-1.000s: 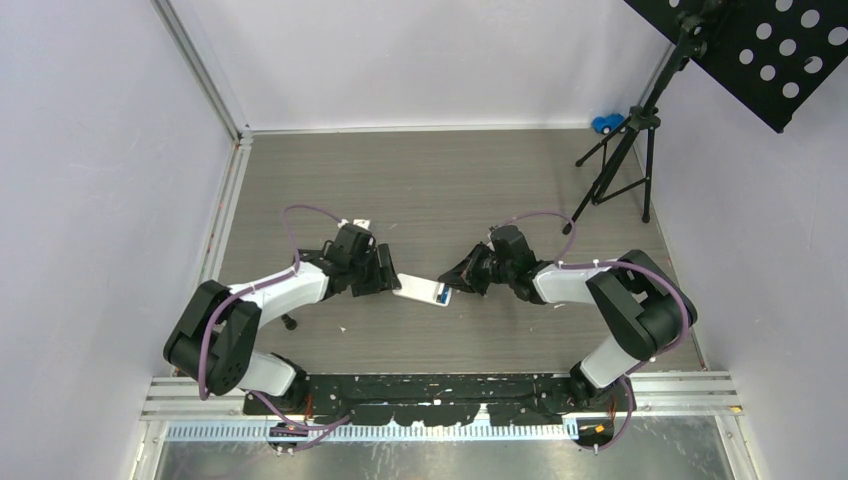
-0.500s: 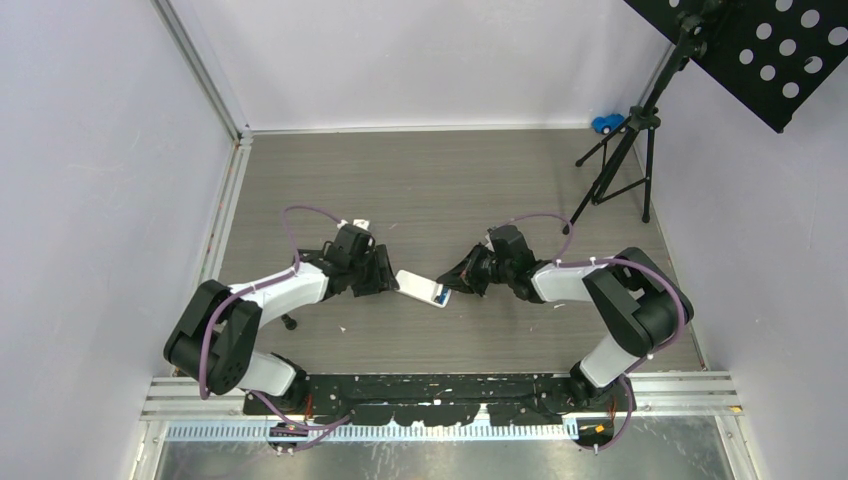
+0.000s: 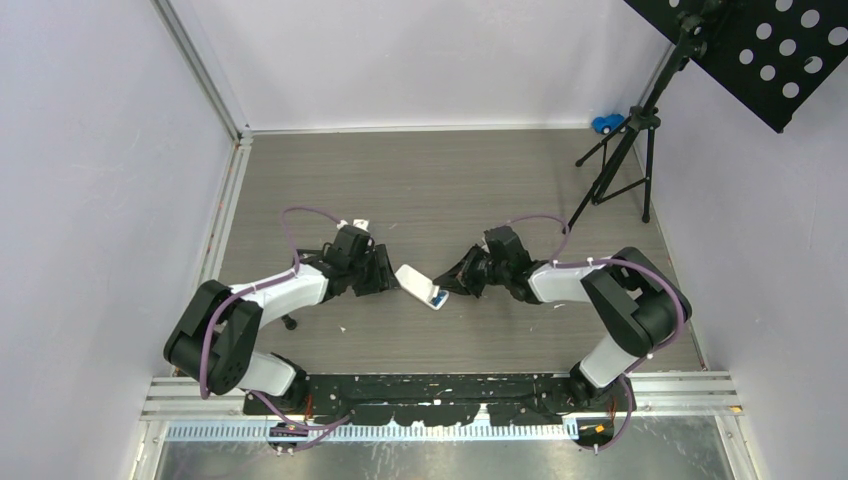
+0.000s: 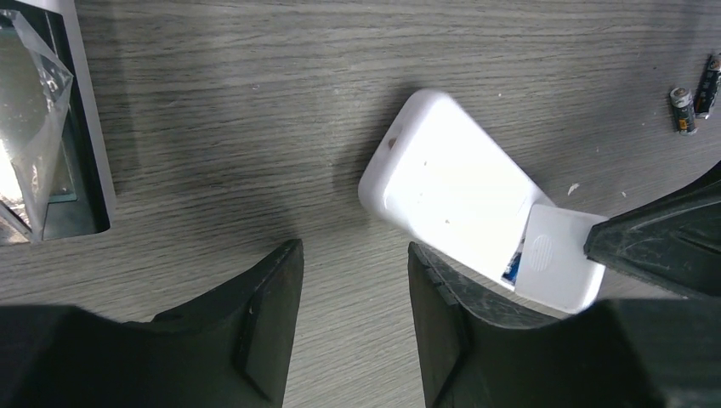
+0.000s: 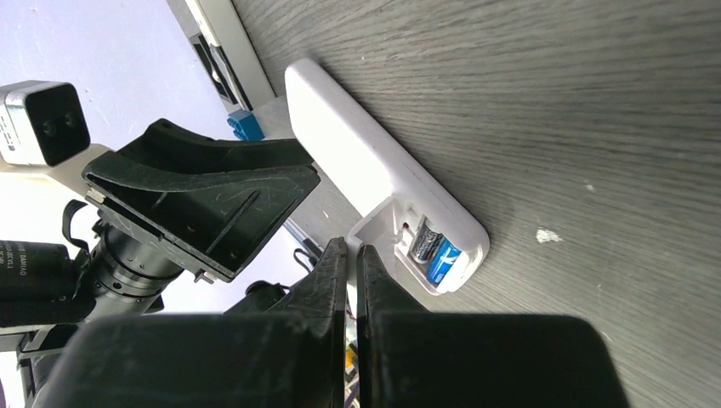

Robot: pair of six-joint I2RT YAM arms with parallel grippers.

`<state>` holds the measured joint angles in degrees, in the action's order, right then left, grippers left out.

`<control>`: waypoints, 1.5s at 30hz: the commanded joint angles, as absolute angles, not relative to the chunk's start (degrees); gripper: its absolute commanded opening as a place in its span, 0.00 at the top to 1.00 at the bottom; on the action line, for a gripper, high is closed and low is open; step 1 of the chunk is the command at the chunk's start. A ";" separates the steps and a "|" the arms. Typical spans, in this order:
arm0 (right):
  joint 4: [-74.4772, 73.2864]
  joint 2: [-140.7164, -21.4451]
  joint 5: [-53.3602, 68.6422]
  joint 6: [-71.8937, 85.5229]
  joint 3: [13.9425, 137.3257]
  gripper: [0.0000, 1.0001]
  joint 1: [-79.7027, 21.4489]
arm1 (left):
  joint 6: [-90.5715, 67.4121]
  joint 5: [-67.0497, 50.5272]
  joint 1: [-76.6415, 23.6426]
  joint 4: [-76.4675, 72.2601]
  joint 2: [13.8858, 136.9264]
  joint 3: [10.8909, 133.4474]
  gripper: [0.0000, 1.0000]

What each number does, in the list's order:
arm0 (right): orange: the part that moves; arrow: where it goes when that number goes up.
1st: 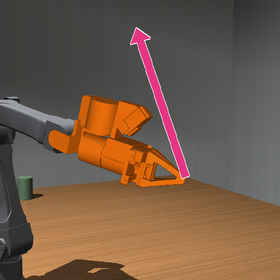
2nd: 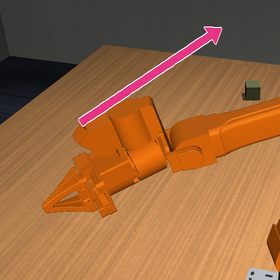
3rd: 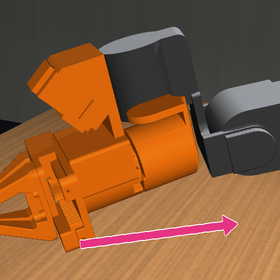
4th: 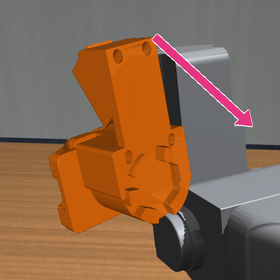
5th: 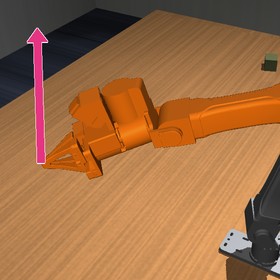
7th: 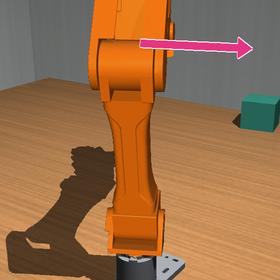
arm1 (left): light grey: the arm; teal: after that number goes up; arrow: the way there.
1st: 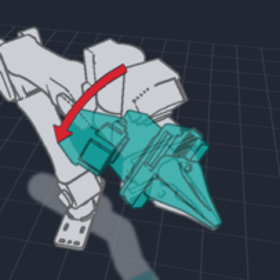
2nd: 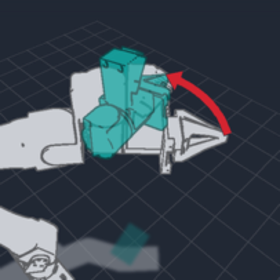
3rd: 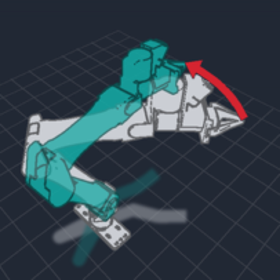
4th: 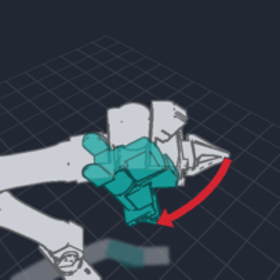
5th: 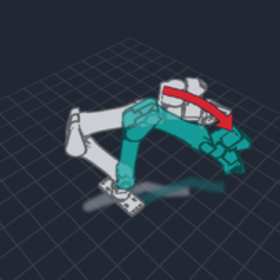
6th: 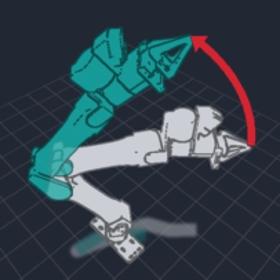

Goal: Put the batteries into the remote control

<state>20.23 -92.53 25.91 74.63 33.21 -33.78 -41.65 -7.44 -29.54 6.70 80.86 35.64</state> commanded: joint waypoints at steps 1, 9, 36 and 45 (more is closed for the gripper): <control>18.43 -94.51 21.93 75.96 32.41 1.00 -35.83 | -41.97 -7.38 -29.36 6.08 81.30 34.21 0.50; 10.60 -89.58 15.52 75.08 31.92 0.88 -37.58 | -42.60 -6.80 -29.36 6.12 80.41 33.56 0.49; 34.76 -81.92 12.30 80.42 23.42 1.00 -38.23 | -40.30 -12.64 -28.56 1.76 82.39 36.49 0.41; 34.04 -85.19 13.98 80.03 24.26 1.00 -38.23 | -40.52 -12.85 -28.55 2.15 83.11 35.86 0.49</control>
